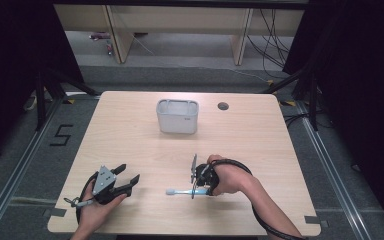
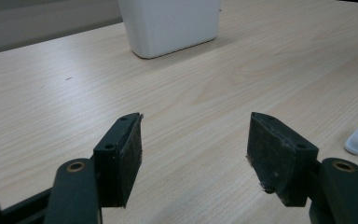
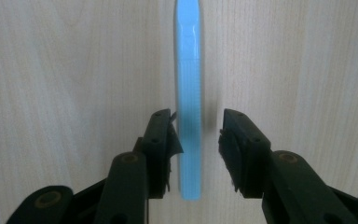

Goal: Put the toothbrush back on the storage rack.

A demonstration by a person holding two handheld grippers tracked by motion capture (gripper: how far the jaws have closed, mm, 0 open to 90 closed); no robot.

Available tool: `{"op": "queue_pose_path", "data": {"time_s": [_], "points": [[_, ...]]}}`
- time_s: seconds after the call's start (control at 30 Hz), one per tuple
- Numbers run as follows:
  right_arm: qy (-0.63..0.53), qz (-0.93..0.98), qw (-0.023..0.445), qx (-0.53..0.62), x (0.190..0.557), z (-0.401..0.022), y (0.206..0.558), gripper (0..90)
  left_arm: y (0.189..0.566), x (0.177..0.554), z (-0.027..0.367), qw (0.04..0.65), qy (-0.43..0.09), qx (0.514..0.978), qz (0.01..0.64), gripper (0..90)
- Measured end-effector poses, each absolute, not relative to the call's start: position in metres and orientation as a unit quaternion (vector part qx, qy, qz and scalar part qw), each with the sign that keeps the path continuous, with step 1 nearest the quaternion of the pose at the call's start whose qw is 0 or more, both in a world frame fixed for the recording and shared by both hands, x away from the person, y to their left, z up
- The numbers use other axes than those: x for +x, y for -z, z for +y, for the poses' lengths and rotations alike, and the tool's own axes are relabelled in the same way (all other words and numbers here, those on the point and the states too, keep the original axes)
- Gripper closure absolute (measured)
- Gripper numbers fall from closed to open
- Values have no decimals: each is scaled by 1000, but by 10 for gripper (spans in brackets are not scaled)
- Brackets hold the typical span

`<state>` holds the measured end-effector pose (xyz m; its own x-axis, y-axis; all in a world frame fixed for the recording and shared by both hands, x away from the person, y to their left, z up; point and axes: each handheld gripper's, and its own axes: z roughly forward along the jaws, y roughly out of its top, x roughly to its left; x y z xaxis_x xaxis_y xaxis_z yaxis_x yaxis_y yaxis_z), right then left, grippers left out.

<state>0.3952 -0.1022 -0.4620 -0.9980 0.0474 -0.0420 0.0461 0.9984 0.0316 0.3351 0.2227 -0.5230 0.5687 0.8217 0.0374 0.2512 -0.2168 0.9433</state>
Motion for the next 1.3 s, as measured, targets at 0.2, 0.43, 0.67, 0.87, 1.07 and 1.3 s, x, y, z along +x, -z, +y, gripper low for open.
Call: {"op": "queue_pose_path", "data": {"time_s": [0.2, 0.43, 0.67, 0.87, 1.07, 1.3], "points": [[-17, 1000, 15, 9, 396, -97, 465, 663, 523, 335, 223, 502, -282, 729, 371, 349], [-8, 1000, 12, 16, 395, -88, 468, 683, 523, 335, 223, 506, -282, 727, 368, 348], [-7, 1000, 6, 13, 394, -82, 470, 703, 523, 335, 223, 507, -282, 727, 368, 347], [-4, 1000, 3, 1, 395, -80, 474, 715, 523, 335, 223, 506, -281, 727, 369, 346], [-1, 1000, 9, -4, 396, -78, 475, 738, 523, 335, 223, 507, -280, 726, 370, 346], [0, 1000, 11, -7, 395, -76, 476, 772, 523, 335, 223, 507, -280, 727, 370, 346]]}}
